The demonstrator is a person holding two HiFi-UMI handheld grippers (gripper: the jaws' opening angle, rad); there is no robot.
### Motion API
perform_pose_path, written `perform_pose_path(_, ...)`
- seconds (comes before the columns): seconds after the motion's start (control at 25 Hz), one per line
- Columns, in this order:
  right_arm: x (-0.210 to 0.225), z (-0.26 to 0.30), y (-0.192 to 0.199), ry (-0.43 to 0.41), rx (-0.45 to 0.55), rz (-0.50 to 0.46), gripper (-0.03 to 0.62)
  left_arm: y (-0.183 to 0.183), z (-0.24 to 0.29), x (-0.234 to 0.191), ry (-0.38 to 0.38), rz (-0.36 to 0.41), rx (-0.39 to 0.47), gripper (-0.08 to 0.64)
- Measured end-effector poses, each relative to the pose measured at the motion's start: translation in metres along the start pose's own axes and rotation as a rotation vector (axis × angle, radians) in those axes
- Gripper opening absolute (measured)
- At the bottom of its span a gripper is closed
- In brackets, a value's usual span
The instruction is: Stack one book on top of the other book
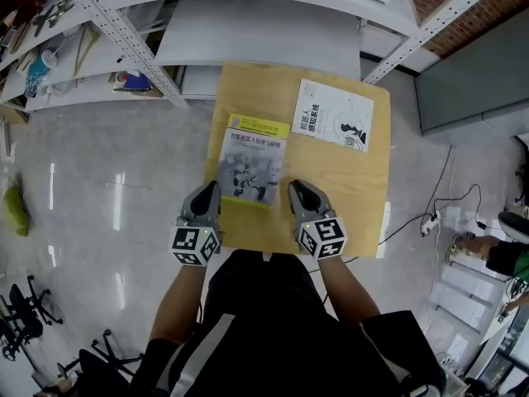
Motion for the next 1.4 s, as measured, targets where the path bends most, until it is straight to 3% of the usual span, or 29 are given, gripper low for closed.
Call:
perform_pose_path(0.12,0.005,0.005,0.016,0.025,-0.036,0.086,0.069,0.017,0.008,-0.006,0.004,-0.025,-0.066,0.007)
perform_pose_path(0.28,0.008,0.012,0.032,0.05,-0.074,0.163,0.101,0.05,0.019,-0.015,0.02,-0.064,-0.196,0.148)
perform_pose_path(0.48,0.009,0.023,0.048,0.078,-0.115,0.222,0.129,0.074,0.03,-0.027,0.01,-0.056,-0.294,0.195)
perform_pose_path(0.8,0.002,0.04,0.063,0.147,-0.194,0.243,0.193,0.087,0.05,-0.036,0.033,-0.098,-0.382,0.202)
perform_pose_path(1.4,-0.012,0.058,0.087,0.22,-0.355,0.292,0.206,0.106,0.057,-0.036,0.093,-0.109,-0.513,0.201)
Point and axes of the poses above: the fingertips, and each gripper's own axes: z forward along the fingers, x to its right, y out of its underside, the point moved 2 cm from there along -z, backward along the fingers, and after that the axes turned 5 degrees about z, right-handed, at the moved point
